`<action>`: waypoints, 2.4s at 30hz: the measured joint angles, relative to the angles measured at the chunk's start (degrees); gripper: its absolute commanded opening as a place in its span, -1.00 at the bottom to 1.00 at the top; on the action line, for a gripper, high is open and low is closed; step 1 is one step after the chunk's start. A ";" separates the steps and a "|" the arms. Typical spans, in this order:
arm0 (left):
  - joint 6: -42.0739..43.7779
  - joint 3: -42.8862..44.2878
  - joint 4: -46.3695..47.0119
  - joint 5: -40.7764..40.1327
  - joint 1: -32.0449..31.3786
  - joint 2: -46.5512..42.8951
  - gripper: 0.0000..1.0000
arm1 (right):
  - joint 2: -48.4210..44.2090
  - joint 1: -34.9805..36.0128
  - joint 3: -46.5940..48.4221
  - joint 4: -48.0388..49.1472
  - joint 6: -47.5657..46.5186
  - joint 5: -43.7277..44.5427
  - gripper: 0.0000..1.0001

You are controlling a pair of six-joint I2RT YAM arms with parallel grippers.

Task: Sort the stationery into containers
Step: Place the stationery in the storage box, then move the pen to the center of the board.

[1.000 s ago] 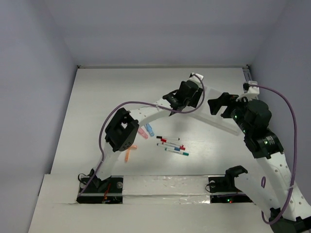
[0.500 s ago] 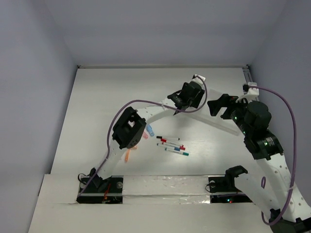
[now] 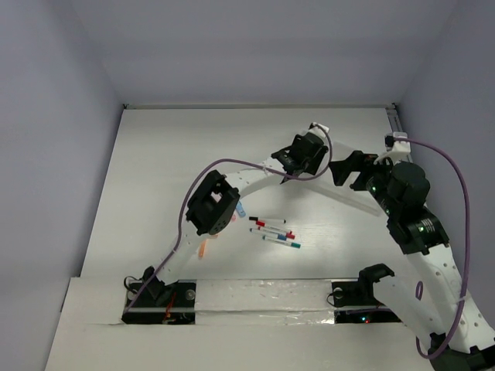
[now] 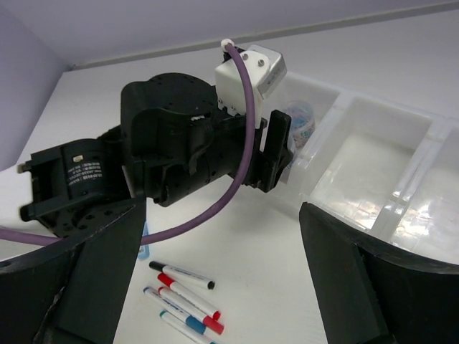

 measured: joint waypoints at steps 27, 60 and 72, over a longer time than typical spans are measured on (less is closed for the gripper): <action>-5.90 -41.75 18.82 -2.10 0.00 -64.92 0.91 | 6.12 0.48 -0.96 1.92 1.88 -11.39 -0.44; -18.71 -72.28 -12.13 -4.37 0.00 -112.65 0.47 | 58.88 27.17 8.07 0.85 -9.11 1.57 0.15; -18.67 -72.28 -12.79 -4.94 0.00 -113.61 0.47 | 57.94 27.85 8.22 -0.22 -9.25 1.75 0.12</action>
